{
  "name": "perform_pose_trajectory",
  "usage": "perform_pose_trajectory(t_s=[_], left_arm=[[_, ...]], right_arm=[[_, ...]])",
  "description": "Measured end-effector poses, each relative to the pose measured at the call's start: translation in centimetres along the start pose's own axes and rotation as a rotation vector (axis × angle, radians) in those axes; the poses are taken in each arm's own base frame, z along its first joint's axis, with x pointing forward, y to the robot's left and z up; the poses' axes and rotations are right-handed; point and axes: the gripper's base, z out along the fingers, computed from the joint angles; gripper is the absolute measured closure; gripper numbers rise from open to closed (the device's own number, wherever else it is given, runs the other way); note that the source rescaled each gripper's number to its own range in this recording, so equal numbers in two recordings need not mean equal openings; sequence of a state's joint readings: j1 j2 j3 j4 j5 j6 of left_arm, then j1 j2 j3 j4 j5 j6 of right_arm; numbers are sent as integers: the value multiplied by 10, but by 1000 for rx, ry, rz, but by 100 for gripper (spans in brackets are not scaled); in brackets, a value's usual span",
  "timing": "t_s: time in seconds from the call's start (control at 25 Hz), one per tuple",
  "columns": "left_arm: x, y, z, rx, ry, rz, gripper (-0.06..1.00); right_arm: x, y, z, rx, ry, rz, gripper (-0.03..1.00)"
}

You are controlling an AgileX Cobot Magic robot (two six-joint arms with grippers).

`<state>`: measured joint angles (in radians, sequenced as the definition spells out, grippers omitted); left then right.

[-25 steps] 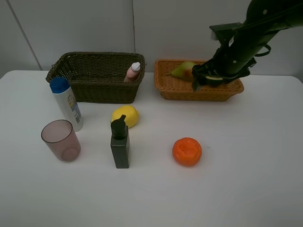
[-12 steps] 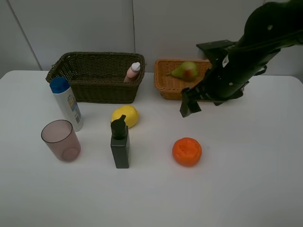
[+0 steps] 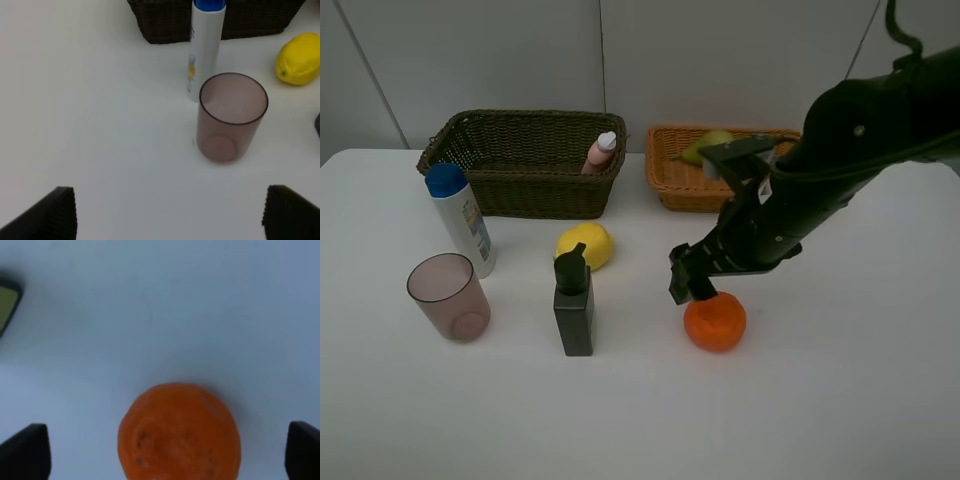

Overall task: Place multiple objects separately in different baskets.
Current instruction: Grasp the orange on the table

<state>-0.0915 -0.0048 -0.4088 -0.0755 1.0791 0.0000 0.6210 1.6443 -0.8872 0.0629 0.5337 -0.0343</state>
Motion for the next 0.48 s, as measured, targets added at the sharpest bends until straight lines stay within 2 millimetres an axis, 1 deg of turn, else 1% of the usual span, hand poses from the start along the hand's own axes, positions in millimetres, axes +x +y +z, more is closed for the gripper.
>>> perform_pose_trajectory(t_s=[0.16, 0.48], left_arm=[[0, 0, 0, 0, 0, 0, -6], [0, 0, 0, 0, 0, 0, -6]], right_arm=[[8, 0, 8, -6, 14, 13, -2], [10, 0, 26, -3, 42, 15, -2]])
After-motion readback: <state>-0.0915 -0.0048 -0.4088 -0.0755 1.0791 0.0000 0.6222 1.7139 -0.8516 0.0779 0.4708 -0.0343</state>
